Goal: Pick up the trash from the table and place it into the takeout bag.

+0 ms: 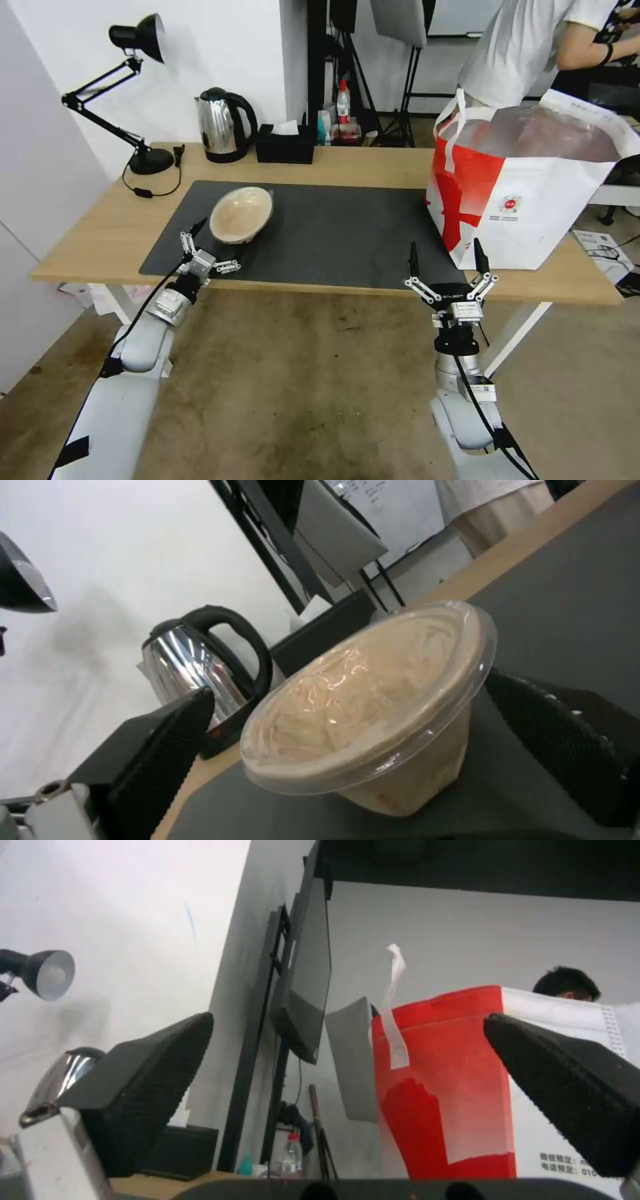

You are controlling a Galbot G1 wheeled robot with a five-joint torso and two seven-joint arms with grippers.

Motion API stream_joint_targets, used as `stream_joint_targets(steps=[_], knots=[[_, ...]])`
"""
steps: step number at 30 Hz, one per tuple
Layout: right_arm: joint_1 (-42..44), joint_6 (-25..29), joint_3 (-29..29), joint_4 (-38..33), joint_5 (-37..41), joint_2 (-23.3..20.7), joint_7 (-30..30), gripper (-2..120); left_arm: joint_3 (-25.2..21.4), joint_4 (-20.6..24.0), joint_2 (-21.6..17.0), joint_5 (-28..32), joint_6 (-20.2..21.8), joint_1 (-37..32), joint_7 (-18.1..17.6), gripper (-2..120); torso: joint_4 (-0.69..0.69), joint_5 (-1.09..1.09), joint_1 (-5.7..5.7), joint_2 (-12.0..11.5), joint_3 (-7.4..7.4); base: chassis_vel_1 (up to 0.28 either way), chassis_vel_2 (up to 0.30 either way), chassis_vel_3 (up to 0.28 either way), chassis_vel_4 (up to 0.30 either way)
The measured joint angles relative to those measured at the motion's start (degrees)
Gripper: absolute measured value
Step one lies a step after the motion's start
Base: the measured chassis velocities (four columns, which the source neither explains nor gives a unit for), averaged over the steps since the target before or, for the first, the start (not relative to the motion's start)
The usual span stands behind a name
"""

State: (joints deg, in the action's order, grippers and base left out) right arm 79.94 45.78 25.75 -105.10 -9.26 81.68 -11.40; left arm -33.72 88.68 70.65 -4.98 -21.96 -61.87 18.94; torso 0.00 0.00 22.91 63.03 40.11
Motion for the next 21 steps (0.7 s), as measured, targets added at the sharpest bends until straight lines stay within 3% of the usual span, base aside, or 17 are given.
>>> stream_joint_targets(steps=[19,21], knots=[[0.0,0.0,0.0,0.0,0.0,0.0,0.0,100,0.59,-0.8,0.14,-0.01,-0.21,0.66,-0.29,100,0.0,0.0,0.0,0.0,0.0,0.0,0.0,0.0,0.0],[0.0,0.0,0.0,0.0,0.0,0.0,0.0,100,0.72,-0.86,0.16,-0.04,-0.21,0.72,-0.32,96,0.0,0.0,0.0,0.0,0.0,0.0,0.0,0.0,0.0]])
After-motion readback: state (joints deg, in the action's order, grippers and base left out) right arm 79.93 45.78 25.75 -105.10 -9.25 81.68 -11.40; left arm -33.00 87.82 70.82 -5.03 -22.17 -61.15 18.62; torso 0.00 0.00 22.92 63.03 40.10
